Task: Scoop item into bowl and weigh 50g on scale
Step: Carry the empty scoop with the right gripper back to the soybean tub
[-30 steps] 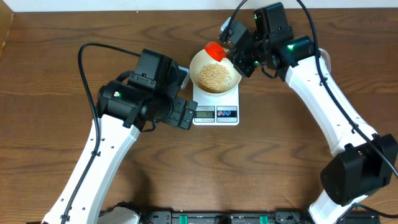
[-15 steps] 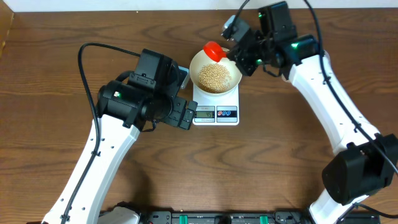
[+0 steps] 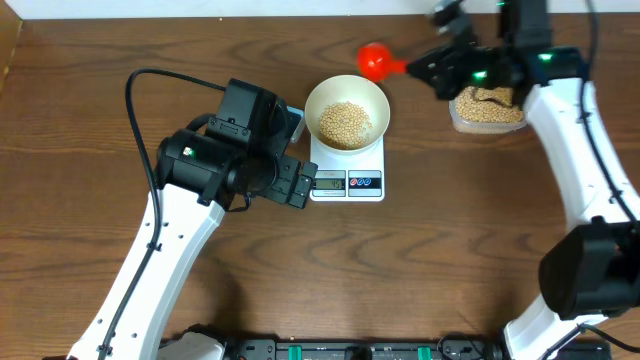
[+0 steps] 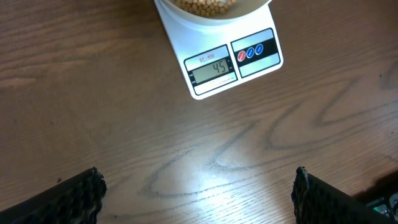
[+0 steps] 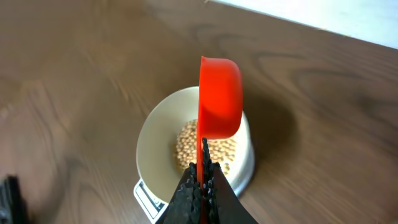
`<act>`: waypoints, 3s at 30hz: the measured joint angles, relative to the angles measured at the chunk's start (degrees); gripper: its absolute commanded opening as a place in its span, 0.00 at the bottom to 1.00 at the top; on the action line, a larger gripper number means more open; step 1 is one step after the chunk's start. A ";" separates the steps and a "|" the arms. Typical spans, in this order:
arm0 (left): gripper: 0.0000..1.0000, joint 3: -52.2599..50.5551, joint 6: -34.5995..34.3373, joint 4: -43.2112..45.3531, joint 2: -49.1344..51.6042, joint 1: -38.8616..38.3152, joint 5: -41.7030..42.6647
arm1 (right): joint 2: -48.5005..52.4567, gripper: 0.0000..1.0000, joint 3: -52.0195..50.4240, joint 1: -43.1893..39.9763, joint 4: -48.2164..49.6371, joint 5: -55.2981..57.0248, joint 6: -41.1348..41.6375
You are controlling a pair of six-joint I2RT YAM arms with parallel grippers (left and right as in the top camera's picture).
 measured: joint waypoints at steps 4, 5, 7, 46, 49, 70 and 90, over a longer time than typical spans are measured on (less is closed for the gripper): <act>0.98 0.00 0.00 0.00 0.00 0.00 0.00 | -0.44 0.01 0.00 -5.95 -1.16 -2.14 1.66; 0.98 0.00 0.00 0.00 0.00 0.00 0.00 | -0.52 0.01 0.00 -7.52 -1.57 -2.49 1.95; 0.98 0.00 0.00 0.00 0.00 0.00 0.00 | -0.63 0.01 0.00 -10.69 -3.10 -2.99 2.36; 0.98 0.00 0.00 0.00 0.00 0.00 0.00 | -0.76 0.01 0.00 -25.83 -17.38 -1.70 -0.22; 0.98 0.00 0.00 0.00 0.00 0.00 -0.02 | -0.76 0.01 0.00 -25.83 -14.82 -1.70 2.78; 0.98 0.00 0.00 0.00 0.00 0.00 0.00 | -0.85 0.01 0.00 -25.66 -8.04 -1.20 15.23; 0.98 0.00 0.00 0.00 0.00 0.00 0.00 | -0.96 0.01 0.00 -23.21 -14.10 5.22 9.03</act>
